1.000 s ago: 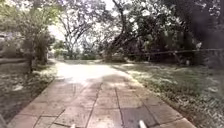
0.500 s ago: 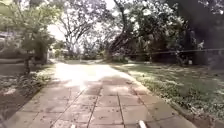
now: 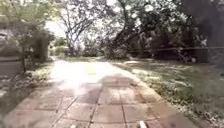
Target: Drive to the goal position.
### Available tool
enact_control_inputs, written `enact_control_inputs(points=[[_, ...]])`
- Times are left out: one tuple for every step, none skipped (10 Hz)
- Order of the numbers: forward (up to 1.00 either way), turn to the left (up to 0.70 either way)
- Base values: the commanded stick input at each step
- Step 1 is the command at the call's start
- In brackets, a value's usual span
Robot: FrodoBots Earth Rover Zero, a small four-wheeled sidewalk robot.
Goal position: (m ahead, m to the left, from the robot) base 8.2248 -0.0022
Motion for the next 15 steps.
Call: enact_control_inputs(points=[[0.0,0.0],[0.0,0.0],[0.0,0.0],[0.0,0.0],[0.0,0.0],[0.0,0.0],[0.0,0.0],[0.0,0.0],[0.0,0.0],[0.05,-0.03],[0.22,-0.11],[0.39,-0.19],[0.55,-0.28],[0.7,-0.35],[0.7,-0.35]])
